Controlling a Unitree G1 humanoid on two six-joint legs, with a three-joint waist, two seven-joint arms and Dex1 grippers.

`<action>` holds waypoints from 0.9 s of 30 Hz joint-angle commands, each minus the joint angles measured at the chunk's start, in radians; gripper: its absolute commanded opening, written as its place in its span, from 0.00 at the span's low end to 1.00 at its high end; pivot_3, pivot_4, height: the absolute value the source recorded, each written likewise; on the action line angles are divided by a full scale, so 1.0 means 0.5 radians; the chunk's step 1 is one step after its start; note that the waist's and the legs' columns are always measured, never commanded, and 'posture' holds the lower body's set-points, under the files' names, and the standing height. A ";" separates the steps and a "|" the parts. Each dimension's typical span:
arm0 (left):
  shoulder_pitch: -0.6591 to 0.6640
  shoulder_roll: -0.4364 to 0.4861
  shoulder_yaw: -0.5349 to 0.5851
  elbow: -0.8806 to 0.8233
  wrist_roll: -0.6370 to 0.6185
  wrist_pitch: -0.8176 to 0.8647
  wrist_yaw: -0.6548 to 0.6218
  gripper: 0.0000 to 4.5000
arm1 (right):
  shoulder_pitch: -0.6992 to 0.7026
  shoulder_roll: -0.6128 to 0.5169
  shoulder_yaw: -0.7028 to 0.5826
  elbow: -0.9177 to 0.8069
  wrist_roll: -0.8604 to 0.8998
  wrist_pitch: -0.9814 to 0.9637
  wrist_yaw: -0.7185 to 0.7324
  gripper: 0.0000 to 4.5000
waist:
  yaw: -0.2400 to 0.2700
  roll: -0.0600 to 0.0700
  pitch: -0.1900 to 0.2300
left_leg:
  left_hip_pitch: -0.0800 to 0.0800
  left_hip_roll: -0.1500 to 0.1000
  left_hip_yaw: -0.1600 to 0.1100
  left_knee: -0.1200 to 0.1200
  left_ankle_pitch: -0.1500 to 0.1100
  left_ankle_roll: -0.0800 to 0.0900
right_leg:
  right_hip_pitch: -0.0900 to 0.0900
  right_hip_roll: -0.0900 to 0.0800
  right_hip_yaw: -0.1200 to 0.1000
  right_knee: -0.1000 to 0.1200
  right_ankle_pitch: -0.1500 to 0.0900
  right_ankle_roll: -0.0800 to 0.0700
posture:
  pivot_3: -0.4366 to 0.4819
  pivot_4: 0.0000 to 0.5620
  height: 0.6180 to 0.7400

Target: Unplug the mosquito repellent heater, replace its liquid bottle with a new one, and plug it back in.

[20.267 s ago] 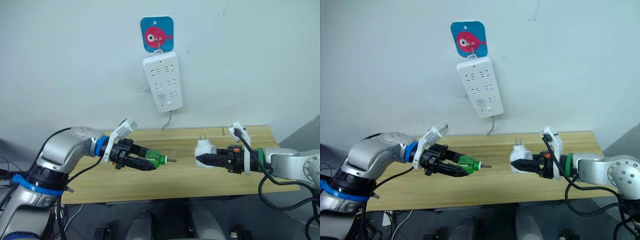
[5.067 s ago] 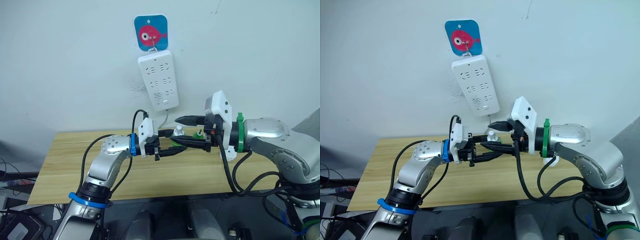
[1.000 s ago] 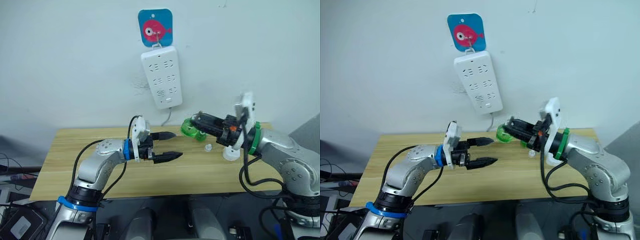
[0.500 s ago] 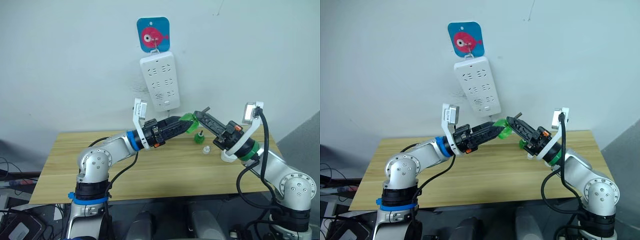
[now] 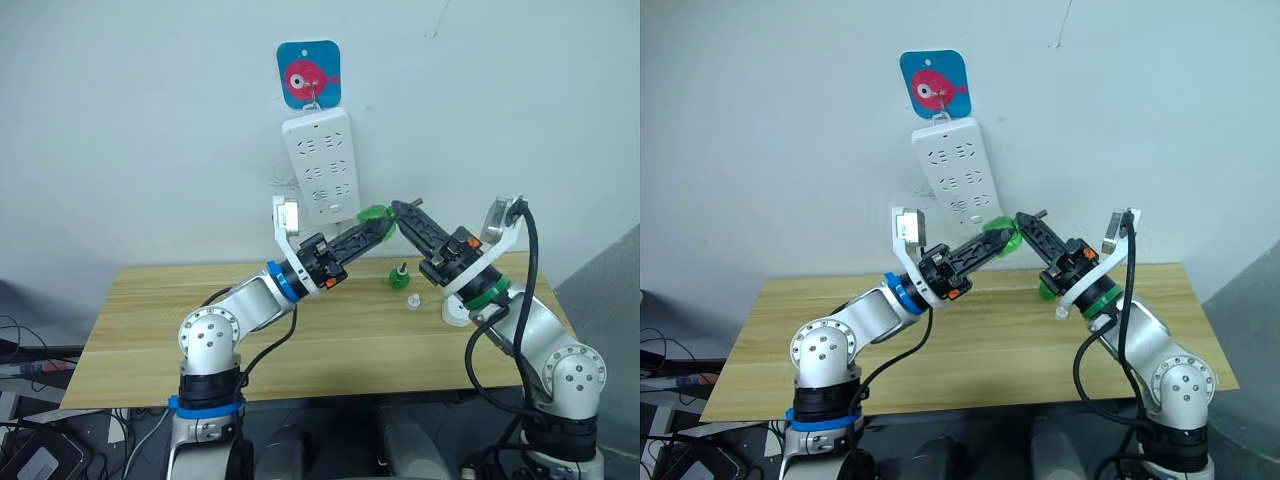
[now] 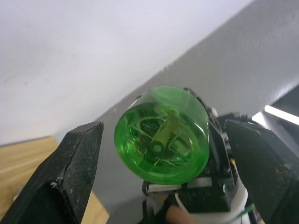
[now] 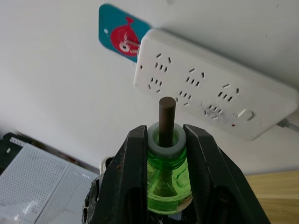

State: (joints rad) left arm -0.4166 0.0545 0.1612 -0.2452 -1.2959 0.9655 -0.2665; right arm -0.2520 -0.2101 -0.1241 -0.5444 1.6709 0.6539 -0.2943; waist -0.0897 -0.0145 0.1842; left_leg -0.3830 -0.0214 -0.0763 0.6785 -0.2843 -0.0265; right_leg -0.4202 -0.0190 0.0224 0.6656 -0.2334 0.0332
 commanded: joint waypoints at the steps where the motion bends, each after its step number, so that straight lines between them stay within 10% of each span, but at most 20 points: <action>1: -0.006 -0.045 0.017 -0.057 -0.090 -0.074 0.073 0.97 | -0.034 0.017 0.020 -0.050 0.049 -0.081 -0.036 0.17 | 0.000 0.000 0.000 | 0.000 0.000 0.001 0.000 0.000 0.000 | 0.000 0.000 0.000 0.000 0.000 0.000 | 0.29 0.22 1.00; 8: 0.007 -0.101 -0.011 -0.050 -0.170 -0.113 0.153 0.97 | -0.046 0.039 0.080 -0.047 0.042 -0.132 -0.057 0.17 | 0.000 0.001 -0.002 | 0.000 0.000 0.001 0.000 0.000 0.000 | 0.000 0.001 0.000 0.000 0.000 0.000 | 0.29 0.21 1.00; 16: -0.014 -0.094 -0.019 -0.006 -0.205 -0.129 0.145 0.54 | -0.024 0.034 0.123 -0.068 0.044 -0.155 -0.051 0.17 | 0.000 0.001 -0.005 | 0.000 -0.001 0.003 0.000 0.000 0.000 | 0.000 0.001 0.000 0.000 0.000 0.000 | 0.29 0.21 1.00; 24: -0.005 -0.065 -0.034 0.009 -0.194 -0.131 0.119 0.54 | 0.009 -0.025 0.158 -0.101 0.050 -0.150 -0.026 0.17 | 0.000 0.001 -0.006 | 0.000 -0.001 0.004 0.000 0.000 0.000 | 0.000 0.001 0.000 -0.001 0.000 0.000 | 0.29 0.21 1.00; 27: -0.002 -0.025 -0.024 0.010 -0.225 -0.111 0.111 0.54 | 0.035 -0.060 0.108 -0.115 0.052 -0.173 -0.005 0.39 | 0.000 0.001 -0.006 | 0.000 -0.001 0.004 0.000 0.000 0.000 | 0.000 0.001 0.000 -0.001 0.000 0.000 | 0.29 0.23 1.00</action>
State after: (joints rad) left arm -0.4047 0.0361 0.1444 -0.2227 -1.3763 0.9132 -0.1986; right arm -0.2357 -0.2297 -0.0549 -0.5522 1.6754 0.5758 -0.3113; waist -0.0897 -0.0140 0.1813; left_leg -0.3832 -0.0216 -0.0744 0.6785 -0.2844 -0.0263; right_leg -0.4200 -0.0185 0.0224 0.6653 -0.2334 0.0331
